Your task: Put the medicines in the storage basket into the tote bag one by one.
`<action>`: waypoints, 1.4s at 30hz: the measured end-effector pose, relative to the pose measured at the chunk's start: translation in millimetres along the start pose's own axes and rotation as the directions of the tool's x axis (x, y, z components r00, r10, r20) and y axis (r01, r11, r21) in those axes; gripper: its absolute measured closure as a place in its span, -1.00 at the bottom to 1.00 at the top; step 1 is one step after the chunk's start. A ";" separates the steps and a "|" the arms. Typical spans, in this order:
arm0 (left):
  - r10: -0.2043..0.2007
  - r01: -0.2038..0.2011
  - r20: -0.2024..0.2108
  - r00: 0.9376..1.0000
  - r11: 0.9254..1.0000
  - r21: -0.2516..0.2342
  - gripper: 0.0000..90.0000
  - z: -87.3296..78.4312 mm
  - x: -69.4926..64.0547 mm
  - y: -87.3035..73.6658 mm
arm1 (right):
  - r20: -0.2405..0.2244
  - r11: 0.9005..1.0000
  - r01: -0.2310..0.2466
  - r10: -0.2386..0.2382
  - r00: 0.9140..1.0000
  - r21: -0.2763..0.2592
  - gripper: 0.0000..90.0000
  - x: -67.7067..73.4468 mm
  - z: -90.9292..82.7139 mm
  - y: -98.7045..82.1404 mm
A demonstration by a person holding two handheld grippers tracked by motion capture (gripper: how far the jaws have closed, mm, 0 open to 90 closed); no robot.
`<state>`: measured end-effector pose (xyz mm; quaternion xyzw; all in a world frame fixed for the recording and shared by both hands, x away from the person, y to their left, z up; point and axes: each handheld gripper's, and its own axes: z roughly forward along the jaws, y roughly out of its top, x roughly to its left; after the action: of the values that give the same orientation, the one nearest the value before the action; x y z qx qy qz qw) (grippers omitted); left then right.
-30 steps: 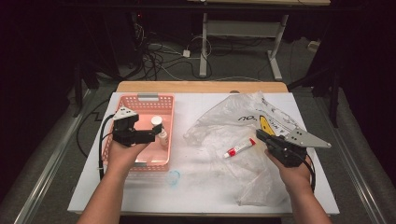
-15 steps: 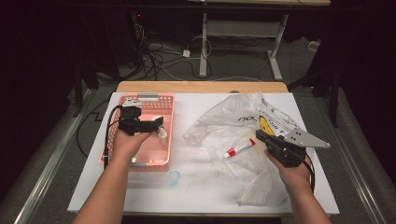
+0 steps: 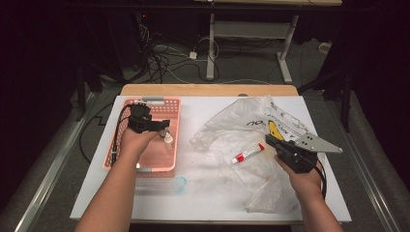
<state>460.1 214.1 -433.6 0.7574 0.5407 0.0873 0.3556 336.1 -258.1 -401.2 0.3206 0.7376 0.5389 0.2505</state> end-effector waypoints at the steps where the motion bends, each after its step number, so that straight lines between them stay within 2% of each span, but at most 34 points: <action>1: -0.011 0.011 0.007 1.000 1.000 0.007 -0.60 1.5 1.8 0.3 | 0.000 1.000 0.001 -0.001 1.000 0.001 1.00 -0.1 -0.3 0.0; 3: -0.016 0.016 0.004 1.000 1.000 0.018 -0.56 4.1 3.5 0.7 | 0.001 1.000 0.003 -0.003 1.000 -0.002 1.00 -0.5 -0.4 0.1; 12: 0.021 -0.018 -0.031 0.999 0.996 0.083 -0.34 15.4 3.6 -0.2 | 0.005 1.000 0.002 -0.002 1.000 -0.007 1.00 -1.2 -2.2 0.5; 15: 0.031 -0.028 -0.028 0.999 0.995 0.092 -0.21 18.1 3.8 -1.0 | 0.005 1.000 -0.002 0.002 1.000 -0.003 1.00 -1.4 -2.4 0.2; 19: 0.034 -0.032 -0.024 0.999 0.995 0.097 -0.17 20.0 3.9 -1.0 | 0.002 1.000 0.001 -0.001 1.000 -0.003 1.00 -1.9 -1.4 -0.4; 22: 0.051 -0.048 -0.032 0.998 0.992 0.114 -0.14 22.6 2.6 -1.9 | 0.001 1.000 0.004 -0.004 1.000 -0.001 1.00 -1.7 -0.7 -0.5; 24: 0.080 -0.073 -0.049 0.996 0.988 0.140 -0.14 24.6 0.9 -2.1 | 0.001 1.000 0.002 -0.002 1.000 0.000 1.00 -1.3 -0.6 -0.6; 31: 0.077 -0.071 -0.041 0.996 0.987 0.144 -0.02 27.3 0.1 -2.5 | -0.002 1.000 0.003 -0.003 1.000 0.005 1.00 0.0 0.5 -1.2; 33: 0.089 -0.081 -0.045 0.995 0.986 0.145 0.05 27.1 -0.5 -2.5 | -0.002 1.000 0.007 -0.007 1.000 0.005 1.00 -0.2 0.5 -1.1; 42: 0.090 -0.080 -0.060 0.994 0.985 0.153 0.08 25.0 -2.2 -2.4 | -0.001 1.000 0.008 -0.008 1.000 0.006 1.00 -0.1 0.7 -1.0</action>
<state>470.3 201.5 -452.9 0.8010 0.5247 0.0866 0.2751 336.4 -258.0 -402.4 0.3181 0.7407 0.5357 0.2515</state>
